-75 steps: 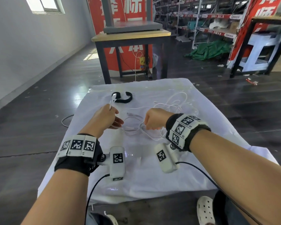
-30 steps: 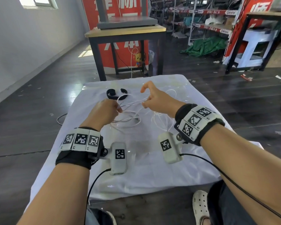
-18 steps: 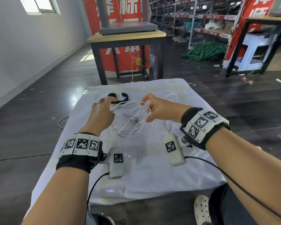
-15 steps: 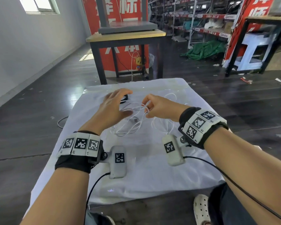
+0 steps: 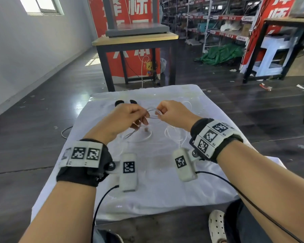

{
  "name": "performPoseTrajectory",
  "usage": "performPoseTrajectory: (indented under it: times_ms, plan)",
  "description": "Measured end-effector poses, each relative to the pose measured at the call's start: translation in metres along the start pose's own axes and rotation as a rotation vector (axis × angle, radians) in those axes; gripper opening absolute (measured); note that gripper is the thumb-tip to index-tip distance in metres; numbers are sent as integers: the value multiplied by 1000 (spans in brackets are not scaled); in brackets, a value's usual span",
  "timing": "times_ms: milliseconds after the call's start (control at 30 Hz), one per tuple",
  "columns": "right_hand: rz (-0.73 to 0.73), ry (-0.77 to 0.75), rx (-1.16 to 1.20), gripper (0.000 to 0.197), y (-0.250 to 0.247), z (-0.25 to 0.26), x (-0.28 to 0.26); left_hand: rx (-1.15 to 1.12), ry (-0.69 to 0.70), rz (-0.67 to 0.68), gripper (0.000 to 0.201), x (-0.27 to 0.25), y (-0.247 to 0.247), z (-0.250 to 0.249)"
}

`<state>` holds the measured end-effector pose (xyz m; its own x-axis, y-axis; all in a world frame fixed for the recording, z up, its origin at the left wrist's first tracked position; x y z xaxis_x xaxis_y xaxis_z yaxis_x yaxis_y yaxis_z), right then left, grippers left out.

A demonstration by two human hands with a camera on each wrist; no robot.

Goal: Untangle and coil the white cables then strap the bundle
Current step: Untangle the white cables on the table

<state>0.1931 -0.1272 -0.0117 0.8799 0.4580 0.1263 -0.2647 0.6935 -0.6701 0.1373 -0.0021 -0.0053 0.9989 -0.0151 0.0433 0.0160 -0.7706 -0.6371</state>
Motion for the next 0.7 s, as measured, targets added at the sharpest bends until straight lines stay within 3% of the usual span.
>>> performPoseTrajectory:
  times_ms: [100,233,367,467,567,633,700]
  plan:
    - [-28,88,-28,7,-1,-18,3,-368,-16,-94,23,-7,-24,-2]
    - [-205,128,8,16,-15,-30,6,-839,-19,-225,22,-12,-45,2]
    - [-78,180,-56,45,-8,-35,9,-1258,-94,-291,27,-11,-49,15]
    - [-70,111,-111,62,-4,-31,8,-1331,-190,-315,42,-11,-46,29]
    - [-246,-42,-95,47,-17,-7,4,-1271,-228,-289,56,-8,-35,32]
    - [-92,-116,75,30,-5,14,3,-1271,-244,-264,39,-5,-28,28]
    - [246,-123,132,31,30,31,-4,-1307,-248,-240,27,-3,-22,25]
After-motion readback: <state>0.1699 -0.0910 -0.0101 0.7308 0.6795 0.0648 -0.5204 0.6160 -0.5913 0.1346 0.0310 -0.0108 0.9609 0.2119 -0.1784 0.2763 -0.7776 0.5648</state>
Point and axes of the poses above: each hand's wrist, its own x-axis towards the middle knuckle, its own y-axis out of the palm, z = x × y, the point moved 9 cm from there along x, towards the middle knuckle, and after that the axes turned 8 degrees about x, right-handed, at the moved point
